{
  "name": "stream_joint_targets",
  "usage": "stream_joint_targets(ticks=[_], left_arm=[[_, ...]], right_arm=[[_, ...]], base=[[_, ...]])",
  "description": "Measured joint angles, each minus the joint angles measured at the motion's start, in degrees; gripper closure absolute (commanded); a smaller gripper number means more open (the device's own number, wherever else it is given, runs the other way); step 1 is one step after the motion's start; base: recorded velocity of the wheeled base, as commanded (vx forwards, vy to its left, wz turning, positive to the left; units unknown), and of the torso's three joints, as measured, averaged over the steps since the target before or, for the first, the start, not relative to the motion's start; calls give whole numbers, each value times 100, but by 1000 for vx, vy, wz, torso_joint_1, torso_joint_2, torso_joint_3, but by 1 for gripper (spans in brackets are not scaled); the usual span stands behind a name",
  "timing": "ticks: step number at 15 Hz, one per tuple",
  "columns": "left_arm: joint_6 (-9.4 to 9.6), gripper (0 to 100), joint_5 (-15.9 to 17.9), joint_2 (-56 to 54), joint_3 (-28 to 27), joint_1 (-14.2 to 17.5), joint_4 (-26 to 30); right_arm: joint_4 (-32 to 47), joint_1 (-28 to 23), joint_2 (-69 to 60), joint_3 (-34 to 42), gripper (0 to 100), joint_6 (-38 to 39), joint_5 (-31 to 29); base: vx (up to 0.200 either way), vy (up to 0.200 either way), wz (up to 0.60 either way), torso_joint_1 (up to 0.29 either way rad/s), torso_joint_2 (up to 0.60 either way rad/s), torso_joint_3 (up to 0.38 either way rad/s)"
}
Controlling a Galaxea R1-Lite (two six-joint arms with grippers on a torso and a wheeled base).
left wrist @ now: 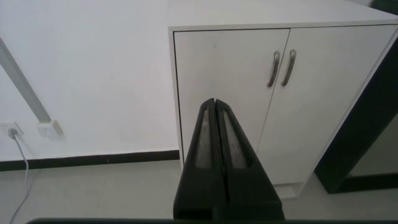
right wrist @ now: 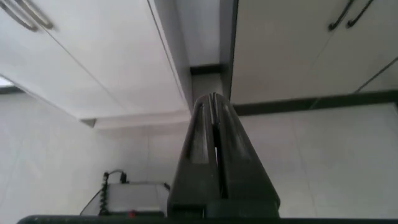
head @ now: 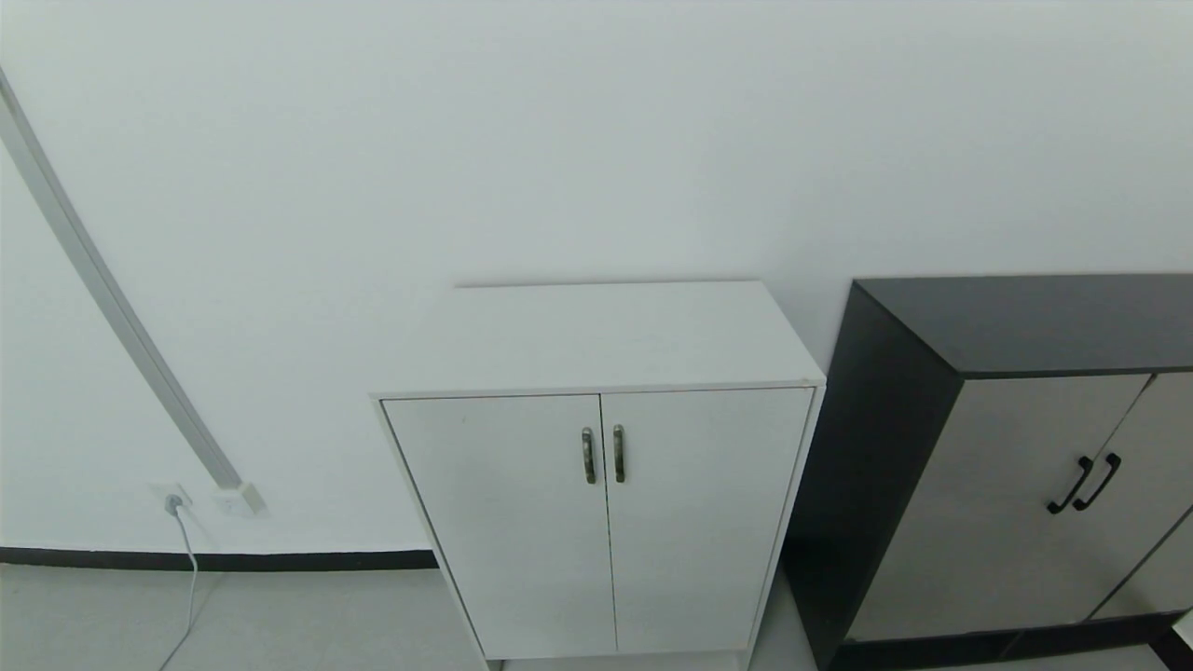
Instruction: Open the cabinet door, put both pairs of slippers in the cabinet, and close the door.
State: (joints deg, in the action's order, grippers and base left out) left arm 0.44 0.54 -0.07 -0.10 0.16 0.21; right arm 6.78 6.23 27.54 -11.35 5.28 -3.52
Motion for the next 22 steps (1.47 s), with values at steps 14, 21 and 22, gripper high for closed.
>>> stream_joint_targets(ticks=[14, 21, 22], left_arm=[[0, 100, 0, 0, 0, 2, -11], [-6, 100, -2, 0, 0, -2, -11], [-6, 100, -2, 0, 0, -2, -11]], right_arm=[[-828, 84, -1393, 1031, 100, -708, 29], [-746, 377, -1710, 1083, 100, -549, -46], [-651, 501, -1710, 1108, 100, -518, -20]], base=[[0, 0, 0, 0, 0, 0], [0, 0, 0, 0, 0, 0], [0, 0, 0, 0, 0, 0]])
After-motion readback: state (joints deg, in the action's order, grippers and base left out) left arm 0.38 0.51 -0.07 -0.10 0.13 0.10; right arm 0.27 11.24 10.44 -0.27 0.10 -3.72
